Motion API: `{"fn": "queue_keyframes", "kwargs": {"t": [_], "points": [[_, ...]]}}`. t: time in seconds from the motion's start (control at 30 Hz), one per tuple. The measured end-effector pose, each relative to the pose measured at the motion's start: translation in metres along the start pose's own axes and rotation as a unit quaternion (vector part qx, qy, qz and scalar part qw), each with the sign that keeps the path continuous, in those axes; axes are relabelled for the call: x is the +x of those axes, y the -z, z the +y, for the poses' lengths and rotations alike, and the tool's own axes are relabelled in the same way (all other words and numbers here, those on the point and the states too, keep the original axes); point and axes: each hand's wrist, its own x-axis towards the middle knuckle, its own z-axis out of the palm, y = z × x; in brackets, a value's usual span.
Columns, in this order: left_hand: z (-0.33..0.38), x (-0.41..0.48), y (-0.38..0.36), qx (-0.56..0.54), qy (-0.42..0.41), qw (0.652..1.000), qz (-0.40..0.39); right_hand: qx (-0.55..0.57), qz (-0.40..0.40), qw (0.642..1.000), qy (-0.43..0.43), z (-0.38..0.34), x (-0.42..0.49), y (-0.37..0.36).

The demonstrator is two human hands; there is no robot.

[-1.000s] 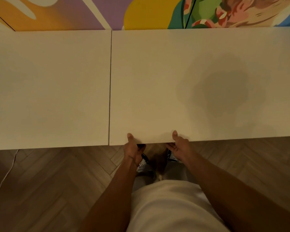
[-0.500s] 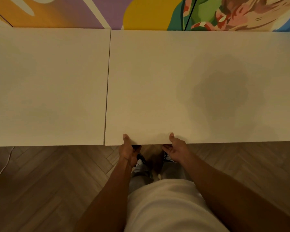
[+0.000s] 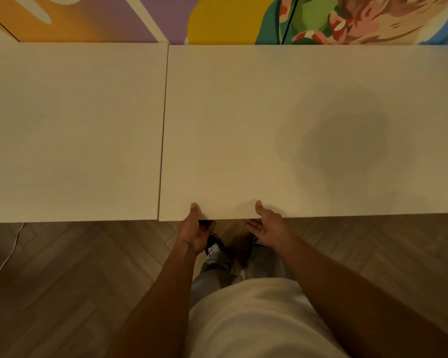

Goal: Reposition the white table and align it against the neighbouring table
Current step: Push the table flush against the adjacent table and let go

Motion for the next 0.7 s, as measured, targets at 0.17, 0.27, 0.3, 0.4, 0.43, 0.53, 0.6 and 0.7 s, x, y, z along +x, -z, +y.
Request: {"fn": "queue_keyframes", "kwargs": {"t": [0.17,0.27,0.3,0.4,0.43,0.53,0.6,0.7], "points": [[-0.001,0.0,0.004,0.046,0.003,0.999,-0.016,-0.004,-0.042,0.999,-0.014,0.022,-0.007,-0.014],[-0.003,-0.001,0.009,0.057,-0.004,0.998,-0.026,-0.011,-0.057,0.998,-0.014,0.034,-0.012,-0.026],[-0.004,-0.001,0.01,0.056,-0.007,0.998,-0.025,-0.013,-0.054,0.998,-0.009,0.035,-0.013,-0.027],[-0.007,-0.001,0.012,0.05,-0.016,0.998,-0.029,-0.017,-0.061,0.998,-0.005,0.035,-0.014,-0.026],[-0.007,-0.001,0.011,0.053,-0.02,0.998,-0.031,-0.019,-0.067,0.998,-0.002,0.034,-0.013,-0.025],[-0.008,0.001,0.014,0.062,-0.034,0.997,-0.02,-0.017,-0.075,0.997,0.001,0.035,-0.01,-0.024],[-0.008,0.003,0.017,0.063,-0.046,0.997,-0.003,-0.013,-0.082,0.997,0.002,0.037,-0.008,-0.026],[-0.007,0.001,0.02,0.049,-0.053,0.997,-0.001,-0.006,-0.093,0.996,0.006,0.041,-0.006,-0.029]]}}
